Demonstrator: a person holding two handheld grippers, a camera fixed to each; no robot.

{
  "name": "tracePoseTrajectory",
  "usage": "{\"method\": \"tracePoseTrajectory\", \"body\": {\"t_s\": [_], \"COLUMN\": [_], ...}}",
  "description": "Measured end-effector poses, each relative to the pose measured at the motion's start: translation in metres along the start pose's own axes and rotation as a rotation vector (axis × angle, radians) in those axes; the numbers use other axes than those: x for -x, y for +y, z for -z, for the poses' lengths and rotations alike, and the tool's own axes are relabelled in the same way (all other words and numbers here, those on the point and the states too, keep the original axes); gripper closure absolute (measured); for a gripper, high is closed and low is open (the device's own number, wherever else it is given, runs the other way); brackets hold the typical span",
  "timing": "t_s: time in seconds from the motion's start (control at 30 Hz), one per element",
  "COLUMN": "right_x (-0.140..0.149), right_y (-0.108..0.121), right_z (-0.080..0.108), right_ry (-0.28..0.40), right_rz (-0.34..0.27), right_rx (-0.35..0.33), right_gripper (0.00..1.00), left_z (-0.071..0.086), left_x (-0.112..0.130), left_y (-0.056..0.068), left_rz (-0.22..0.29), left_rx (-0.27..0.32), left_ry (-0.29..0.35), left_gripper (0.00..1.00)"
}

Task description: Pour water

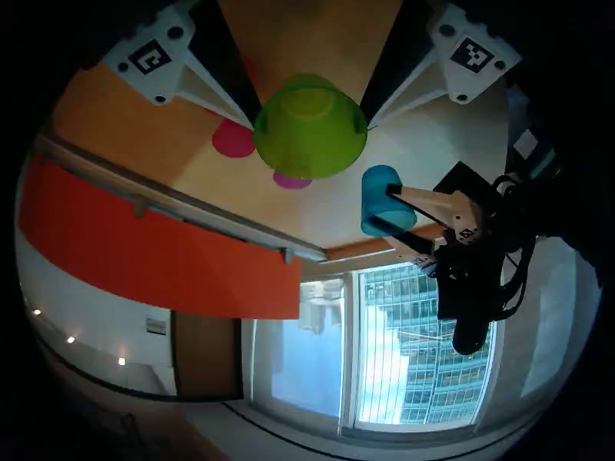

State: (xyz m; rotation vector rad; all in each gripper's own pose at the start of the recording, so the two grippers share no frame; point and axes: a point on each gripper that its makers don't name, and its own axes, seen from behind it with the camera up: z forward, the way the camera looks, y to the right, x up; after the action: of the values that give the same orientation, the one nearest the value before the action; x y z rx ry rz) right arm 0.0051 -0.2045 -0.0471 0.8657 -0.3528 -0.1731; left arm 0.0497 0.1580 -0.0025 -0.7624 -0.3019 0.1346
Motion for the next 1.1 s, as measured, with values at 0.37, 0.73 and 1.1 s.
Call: {"method": "tracePoseTrajectory", "body": {"t_s": [0.37,0.73,1.1], "right_x": [-0.017,-0.034,-0.047], "right_y": [0.004,0.005,0.008], "right_z": [0.001,0.002,0.000], "right_ry": [0.064,0.122,0.157], "right_rz": [0.004,-0.014,-0.018], "right_rx": [0.018,0.019,0.018], "right_gripper": [0.09,0.10,0.10], "left_z": [0.001,0.003,0.005], "left_x": [-0.015,-0.031,-0.047], "left_y": [0.001,-0.003,-0.002], "left_rz": [0.000,0.005,0.003], "left_rx": [-0.012,-0.026,-0.030], "left_ry": [0.061,0.135,0.219], "left_gripper": [0.14,0.13,0.13]}}
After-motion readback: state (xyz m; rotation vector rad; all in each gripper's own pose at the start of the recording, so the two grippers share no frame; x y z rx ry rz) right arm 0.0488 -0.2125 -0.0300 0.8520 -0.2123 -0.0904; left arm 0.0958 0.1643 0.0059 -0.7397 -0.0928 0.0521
